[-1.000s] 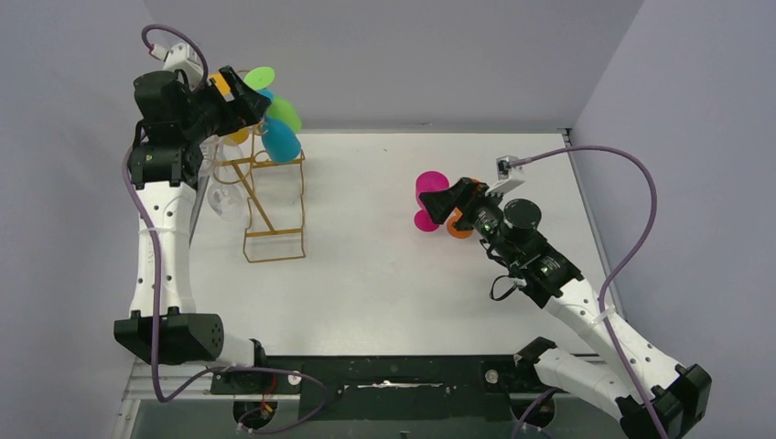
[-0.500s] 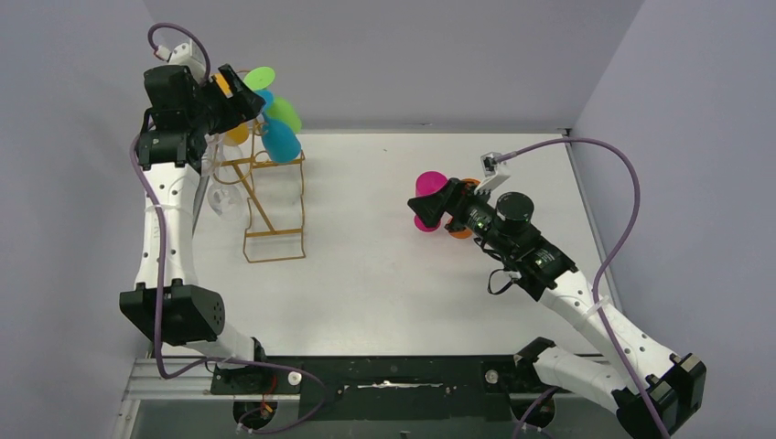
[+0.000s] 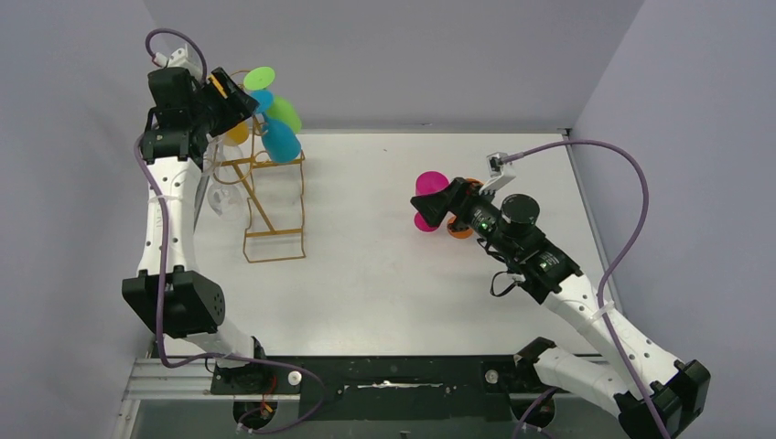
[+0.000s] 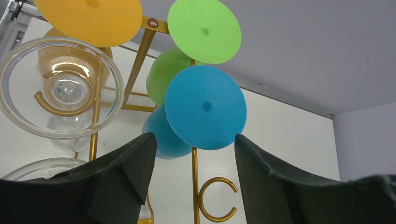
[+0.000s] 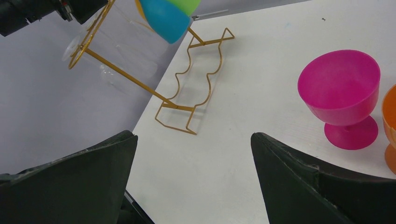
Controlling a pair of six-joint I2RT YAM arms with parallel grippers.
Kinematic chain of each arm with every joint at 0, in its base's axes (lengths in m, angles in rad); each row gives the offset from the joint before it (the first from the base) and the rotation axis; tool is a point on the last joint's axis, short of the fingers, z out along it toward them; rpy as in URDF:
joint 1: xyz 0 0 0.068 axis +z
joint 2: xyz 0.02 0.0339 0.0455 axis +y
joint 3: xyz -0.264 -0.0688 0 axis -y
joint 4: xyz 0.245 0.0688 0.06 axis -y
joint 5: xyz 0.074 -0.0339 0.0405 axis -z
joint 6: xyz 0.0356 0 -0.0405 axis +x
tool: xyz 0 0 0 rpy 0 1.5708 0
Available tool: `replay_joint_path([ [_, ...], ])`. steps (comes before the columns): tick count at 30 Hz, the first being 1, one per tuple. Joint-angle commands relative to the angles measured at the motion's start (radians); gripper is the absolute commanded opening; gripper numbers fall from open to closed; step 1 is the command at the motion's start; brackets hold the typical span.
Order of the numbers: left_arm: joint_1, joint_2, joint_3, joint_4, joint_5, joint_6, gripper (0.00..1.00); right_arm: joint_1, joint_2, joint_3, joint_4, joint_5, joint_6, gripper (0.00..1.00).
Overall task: Take the wine glass off the wine glass rack
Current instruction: Pick up the wine glass from the wine rack.
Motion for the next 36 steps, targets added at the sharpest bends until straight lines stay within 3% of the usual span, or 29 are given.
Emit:
replay_joint_path([
  [1, 0.026, -0.033, -0.049, 0.159, -0.003, -0.063, 0.61, -0.005, -0.039, 0.005, 0.049, 0.049, 0.014, 0.98],
  [15, 0.057, -0.010, -0.101, 0.268, 0.054, -0.209, 0.53, -0.005, -0.034, -0.002, 0.028, 0.032, 0.038, 0.98],
  [36, 0.050, 0.037, -0.046, 0.173, 0.066, -0.157, 0.36, -0.006, -0.027, -0.022, 0.040, 0.036, 0.063, 0.98],
])
